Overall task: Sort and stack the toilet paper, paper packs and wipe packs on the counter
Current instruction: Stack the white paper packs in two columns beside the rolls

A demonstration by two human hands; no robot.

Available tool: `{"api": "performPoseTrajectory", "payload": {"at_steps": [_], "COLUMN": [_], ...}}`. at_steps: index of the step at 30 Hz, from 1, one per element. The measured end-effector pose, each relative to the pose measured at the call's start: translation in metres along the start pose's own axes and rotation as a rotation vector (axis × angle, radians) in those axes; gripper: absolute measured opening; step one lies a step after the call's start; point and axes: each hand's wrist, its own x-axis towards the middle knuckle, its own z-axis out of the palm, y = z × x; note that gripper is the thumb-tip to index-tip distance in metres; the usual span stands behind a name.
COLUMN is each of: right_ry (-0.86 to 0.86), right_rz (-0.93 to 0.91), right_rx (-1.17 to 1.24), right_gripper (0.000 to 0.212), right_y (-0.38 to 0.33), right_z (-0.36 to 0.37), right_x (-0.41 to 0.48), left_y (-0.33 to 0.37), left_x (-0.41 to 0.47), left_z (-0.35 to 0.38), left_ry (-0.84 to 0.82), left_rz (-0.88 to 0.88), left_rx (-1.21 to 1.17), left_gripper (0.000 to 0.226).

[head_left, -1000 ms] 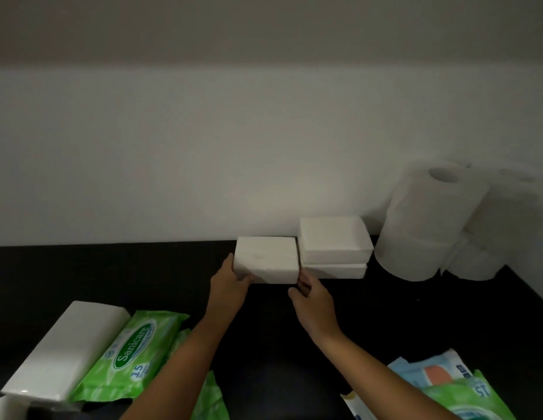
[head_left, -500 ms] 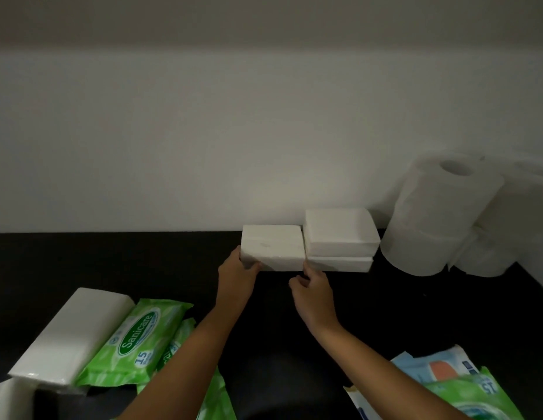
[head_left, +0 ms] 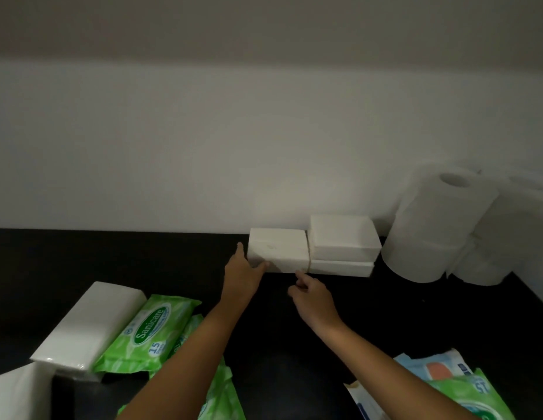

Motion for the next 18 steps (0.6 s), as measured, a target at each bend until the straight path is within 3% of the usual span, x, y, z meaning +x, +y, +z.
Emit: {"api": "performPoseTrajectory", "payload": {"at_steps": [7,13,18], "right_ry": [-0.166,-0.362,-0.517], "right_rz": [-0.119,-0.241,-0.234], "right_rx": [-0.127,-0.213,-0.288], "right_gripper": [0.04,0.047,0.053], "right_y": [-0.039,-0.089,-0.114], "right_z": [0.027,0.104,0.171], "right_x": [0.003,-0.002,-0.009], "left_y": [-0.006,-0.054,-0.092], "left_x": [-0.018,-0.063,-0.085], "left_z": [-0.099,-0.219,-0.228], "left_ry": [0.155,0.065,-0.112], "left_rz": [0.081,-0.342,-0.438], "left_rx": [0.162,0.552,0.751], "left_gripper": [0.064,0.08,0.105]}}
